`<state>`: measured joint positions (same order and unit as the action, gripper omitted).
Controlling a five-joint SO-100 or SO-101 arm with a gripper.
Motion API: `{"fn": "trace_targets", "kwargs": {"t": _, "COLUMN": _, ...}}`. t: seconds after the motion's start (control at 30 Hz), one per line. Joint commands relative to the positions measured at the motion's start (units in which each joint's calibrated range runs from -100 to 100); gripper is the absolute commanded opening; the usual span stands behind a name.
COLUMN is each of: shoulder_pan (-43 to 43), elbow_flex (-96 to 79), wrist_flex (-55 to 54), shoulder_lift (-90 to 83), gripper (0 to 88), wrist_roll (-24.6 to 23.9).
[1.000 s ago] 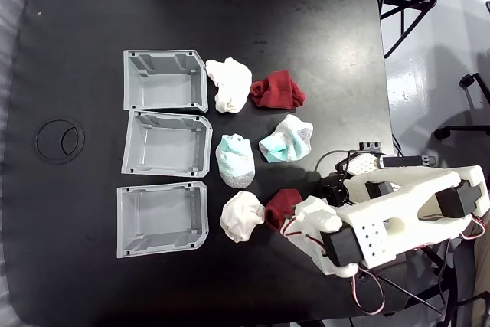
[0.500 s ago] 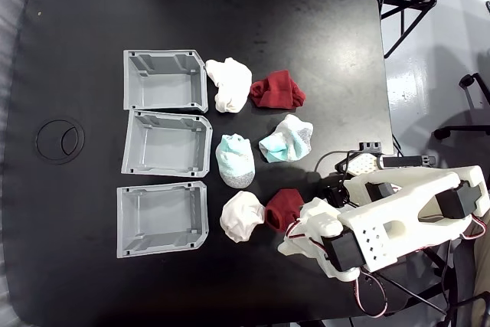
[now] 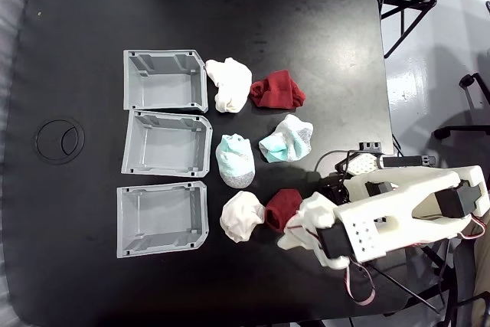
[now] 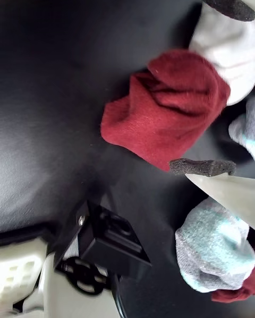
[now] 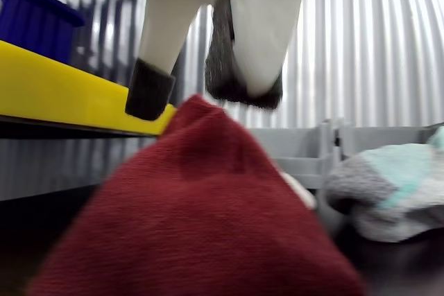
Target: Put the sock in the container
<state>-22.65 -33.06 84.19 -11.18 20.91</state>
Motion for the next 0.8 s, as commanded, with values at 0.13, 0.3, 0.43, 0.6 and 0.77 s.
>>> {"fn": "trace_targets", "kwargs": {"t": 0.13, "shoulder_pan": 1.6, "elbow_flex": -3.9, "wrist_flex": -6.0, "shoulder_lift": -0.2, "gripper": 44.2, "wrist_roll": 1.5}}
{"fn": "trace_targets", "kwargs": {"t": 0.3, "shoulder_pan": 1.5, "elbow_flex": -6.4, "wrist_flex": -8.3, "shoulder_lift": -0.2, "gripper": 44.1, "wrist_roll": 1.5}}
{"fn": "trace_targets", "kwargs": {"t": 0.43, "shoulder_pan": 1.7, "elbow_flex": -8.6, "wrist_flex": -9.9, "shoulder_lift": -0.2, "gripper": 44.1, "wrist_roll": 1.5}}
{"fn": "trace_targets", "kwargs": {"t": 0.6, "shoulder_pan": 1.7, "elbow_flex": -9.3, "wrist_flex": -10.2, "shoulder_lift": -0.2, "gripper": 41.5, "wrist_roll": 1.4}}
{"fn": "trace_targets", "kwargs": {"t": 0.77, "shoulder_pan": 1.7, "elbow_flex": -9.0, "wrist_flex": -10.2, "shoulder_lift": -0.2, "gripper": 23.0, "wrist_roll": 1.1}}
